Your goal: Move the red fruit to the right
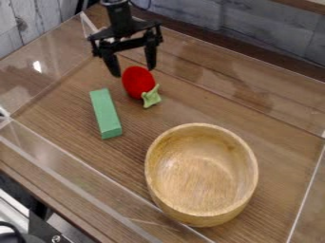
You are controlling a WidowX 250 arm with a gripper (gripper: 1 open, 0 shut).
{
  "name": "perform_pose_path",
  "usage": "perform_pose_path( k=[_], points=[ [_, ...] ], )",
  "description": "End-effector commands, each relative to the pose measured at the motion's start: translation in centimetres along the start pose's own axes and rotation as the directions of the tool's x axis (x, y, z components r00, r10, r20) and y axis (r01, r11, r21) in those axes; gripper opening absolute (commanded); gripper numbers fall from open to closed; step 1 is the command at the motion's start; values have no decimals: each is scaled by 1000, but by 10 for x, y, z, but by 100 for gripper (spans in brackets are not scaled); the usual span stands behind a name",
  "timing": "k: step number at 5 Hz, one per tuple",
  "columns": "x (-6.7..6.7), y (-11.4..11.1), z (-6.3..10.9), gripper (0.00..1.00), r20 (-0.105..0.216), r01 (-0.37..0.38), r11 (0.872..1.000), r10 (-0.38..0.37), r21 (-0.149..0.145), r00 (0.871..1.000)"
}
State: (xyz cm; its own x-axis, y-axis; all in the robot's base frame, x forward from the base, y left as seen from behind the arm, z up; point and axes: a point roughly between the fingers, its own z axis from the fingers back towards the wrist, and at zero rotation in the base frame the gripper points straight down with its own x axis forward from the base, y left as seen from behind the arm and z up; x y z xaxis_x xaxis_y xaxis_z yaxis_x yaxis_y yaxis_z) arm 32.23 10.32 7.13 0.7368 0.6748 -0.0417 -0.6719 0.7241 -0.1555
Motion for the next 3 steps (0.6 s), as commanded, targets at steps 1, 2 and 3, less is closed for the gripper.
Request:
perform_pose_path(
  k=[1,2,3],
  points=[
    [14,-19,22,100,60,39,998,-36,-42,998],
    [20,-28,23,100,77,49,997,-45,-52,996],
    [9,-28,16,100,98,-21,998,26,-59,995]
  ],
)
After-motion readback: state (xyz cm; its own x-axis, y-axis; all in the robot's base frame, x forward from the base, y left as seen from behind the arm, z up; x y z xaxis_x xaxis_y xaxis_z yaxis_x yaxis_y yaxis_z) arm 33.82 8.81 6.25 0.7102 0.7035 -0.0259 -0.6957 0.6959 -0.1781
